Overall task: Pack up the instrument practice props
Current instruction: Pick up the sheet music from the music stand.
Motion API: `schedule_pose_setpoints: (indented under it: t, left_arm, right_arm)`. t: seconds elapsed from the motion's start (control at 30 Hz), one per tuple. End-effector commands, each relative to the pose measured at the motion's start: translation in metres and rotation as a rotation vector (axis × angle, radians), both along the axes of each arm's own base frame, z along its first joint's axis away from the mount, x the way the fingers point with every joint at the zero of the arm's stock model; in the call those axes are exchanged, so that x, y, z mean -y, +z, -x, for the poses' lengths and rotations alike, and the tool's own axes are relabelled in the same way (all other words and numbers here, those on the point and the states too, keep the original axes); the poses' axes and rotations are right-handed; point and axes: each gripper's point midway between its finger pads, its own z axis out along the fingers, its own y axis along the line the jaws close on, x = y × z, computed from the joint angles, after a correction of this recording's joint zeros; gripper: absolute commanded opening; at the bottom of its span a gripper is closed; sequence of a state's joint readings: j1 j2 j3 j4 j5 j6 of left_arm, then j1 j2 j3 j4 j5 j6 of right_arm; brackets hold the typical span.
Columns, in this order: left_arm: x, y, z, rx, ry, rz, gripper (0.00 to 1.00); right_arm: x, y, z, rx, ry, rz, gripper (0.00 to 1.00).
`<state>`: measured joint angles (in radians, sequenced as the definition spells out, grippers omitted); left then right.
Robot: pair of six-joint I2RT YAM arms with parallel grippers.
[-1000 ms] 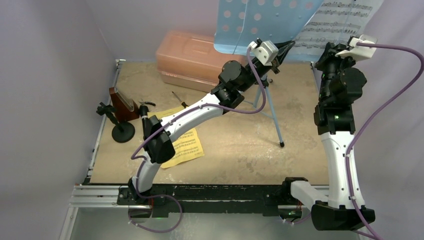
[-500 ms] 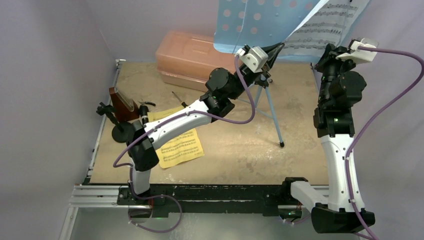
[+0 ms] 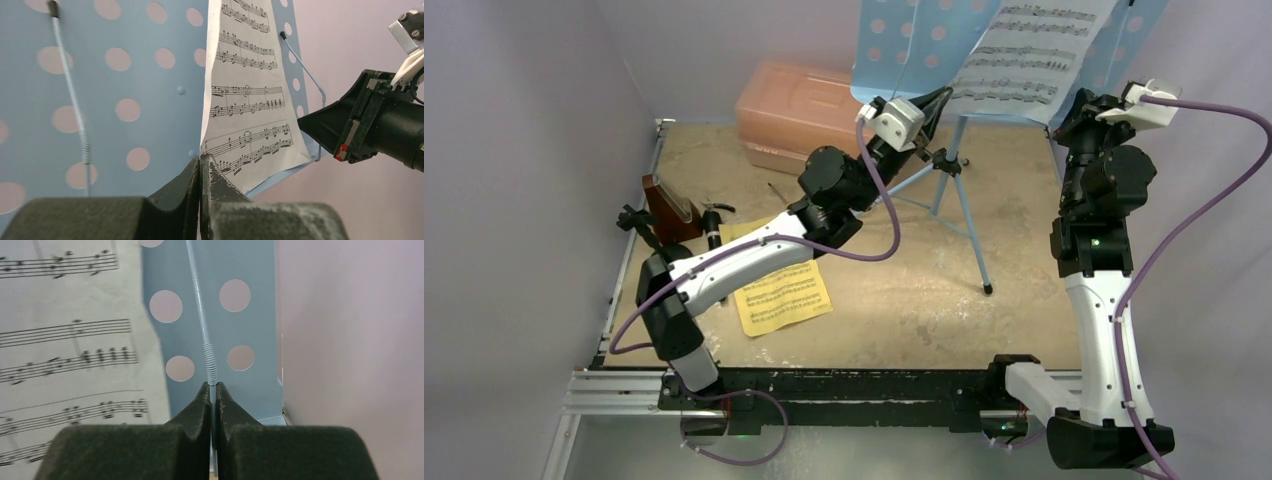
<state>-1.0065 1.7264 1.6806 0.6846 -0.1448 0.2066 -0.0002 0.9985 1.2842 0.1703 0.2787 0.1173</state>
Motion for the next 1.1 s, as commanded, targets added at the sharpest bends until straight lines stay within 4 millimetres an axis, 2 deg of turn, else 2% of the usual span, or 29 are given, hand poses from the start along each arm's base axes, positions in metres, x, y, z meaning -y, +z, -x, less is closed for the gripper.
schedule_pose_setpoints:
  t: [0.0,0.23,0.33,0.67,0.87,1.0,1.07]
  left_arm:
    - [-0.049,0.043,0.023,0.039,0.046,0.070,0.00]
    - [-0.083,0.047,0.041,-0.001,0.053,0.053,0.00]
    - [-0.093,0.044,0.045,-0.038,0.054,0.029,0.00]
    - [-0.127,0.020,0.060,-0.220,0.061,-0.066,0.00]
    - [-0.148,-0.005,0.071,-0.340,0.071,-0.143,0.00]
    - [-0.163,-0.011,0.075,-0.386,0.092,-0.163,0.00]
    - [-0.169,-0.009,0.079,-0.401,0.093,-0.164,0.00]
  right_arm:
    - [0.000,0.018,0.010,0.077,0.000,-0.036,0.00]
    - [-0.001,0.015,0.010,0.069,0.006,-0.032,0.00]
    - [-0.003,0.015,0.009,0.064,0.013,-0.024,0.06]
    - [-0.008,0.017,0.019,0.088,0.046,-0.039,0.40]
    - [-0.008,0.025,0.029,0.116,0.047,-0.051,0.60]
    - [-0.012,0.030,0.036,0.131,0.074,-0.052,0.75]
    - [-0.014,0.032,0.039,0.134,0.084,-0.053,0.78]
